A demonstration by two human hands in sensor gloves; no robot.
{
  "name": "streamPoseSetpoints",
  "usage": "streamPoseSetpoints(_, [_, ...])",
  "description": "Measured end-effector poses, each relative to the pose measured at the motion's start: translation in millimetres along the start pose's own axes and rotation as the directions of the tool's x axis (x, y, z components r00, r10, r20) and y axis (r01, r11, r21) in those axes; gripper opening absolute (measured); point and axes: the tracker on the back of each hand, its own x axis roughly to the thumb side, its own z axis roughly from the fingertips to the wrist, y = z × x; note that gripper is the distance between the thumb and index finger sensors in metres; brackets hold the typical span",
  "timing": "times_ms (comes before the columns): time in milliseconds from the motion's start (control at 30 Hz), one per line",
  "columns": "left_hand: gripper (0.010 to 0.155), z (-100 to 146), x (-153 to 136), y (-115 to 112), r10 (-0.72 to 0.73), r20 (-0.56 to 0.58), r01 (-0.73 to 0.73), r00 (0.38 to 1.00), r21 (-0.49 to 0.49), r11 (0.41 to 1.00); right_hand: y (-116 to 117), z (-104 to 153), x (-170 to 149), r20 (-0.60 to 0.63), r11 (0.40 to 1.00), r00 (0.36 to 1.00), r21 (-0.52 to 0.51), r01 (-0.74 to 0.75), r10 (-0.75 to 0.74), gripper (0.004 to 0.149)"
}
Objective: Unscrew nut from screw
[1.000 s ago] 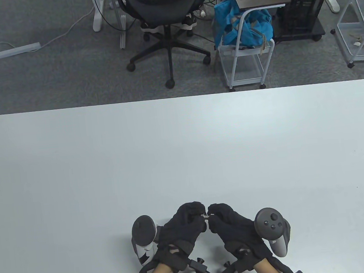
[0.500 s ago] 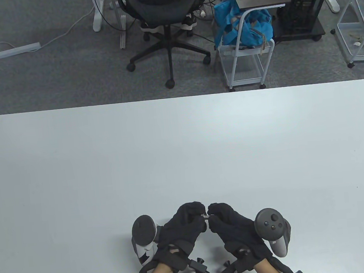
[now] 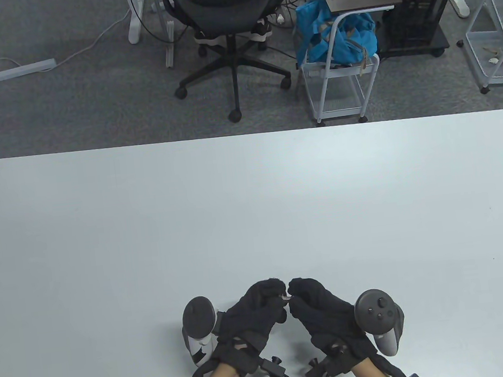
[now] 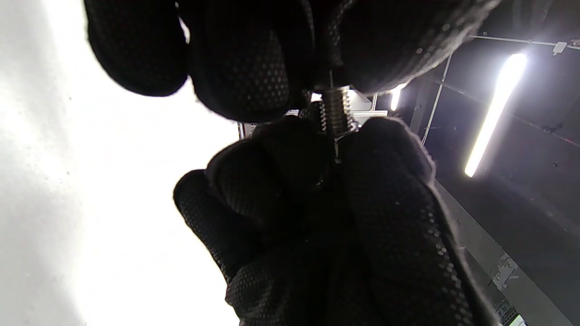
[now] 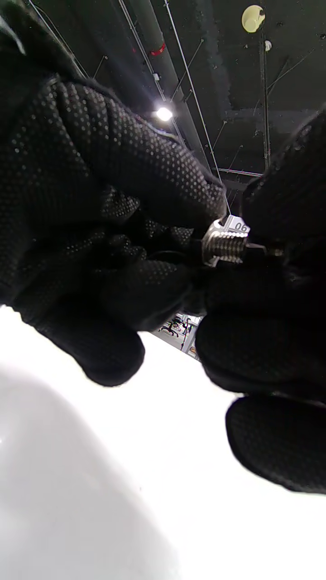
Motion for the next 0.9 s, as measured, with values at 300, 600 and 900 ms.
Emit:
streamPoseSetpoints(300, [0.048, -0.2, 0.1, 0.1, -0.002, 0.001, 0.002, 1.0, 0.008, 1.0, -0.2, 0.3, 1.0, 0.014, 1.0, 1.0, 0.005, 0.004, -0.004, 0.05])
streamPoseSetpoints(600, [0.048, 0.1, 1.4, -0.2, -0.004, 0.019, 0.004, 1.0, 0.015, 1.0, 1.4, 1.0, -8.1, -0.078, 0.998, 0.996, 0.04, 0.042, -0.039, 0.067])
streamPoseSetpoints(900, [0.048, 0.1, 0.7, -0.6, -0.01, 0.018, 0.009, 1.0, 0.012, 1.0, -0.2, 0.0, -1.6, -0.03, 1.0, 0.999, 0.011, 0.027, -0.026, 0.054])
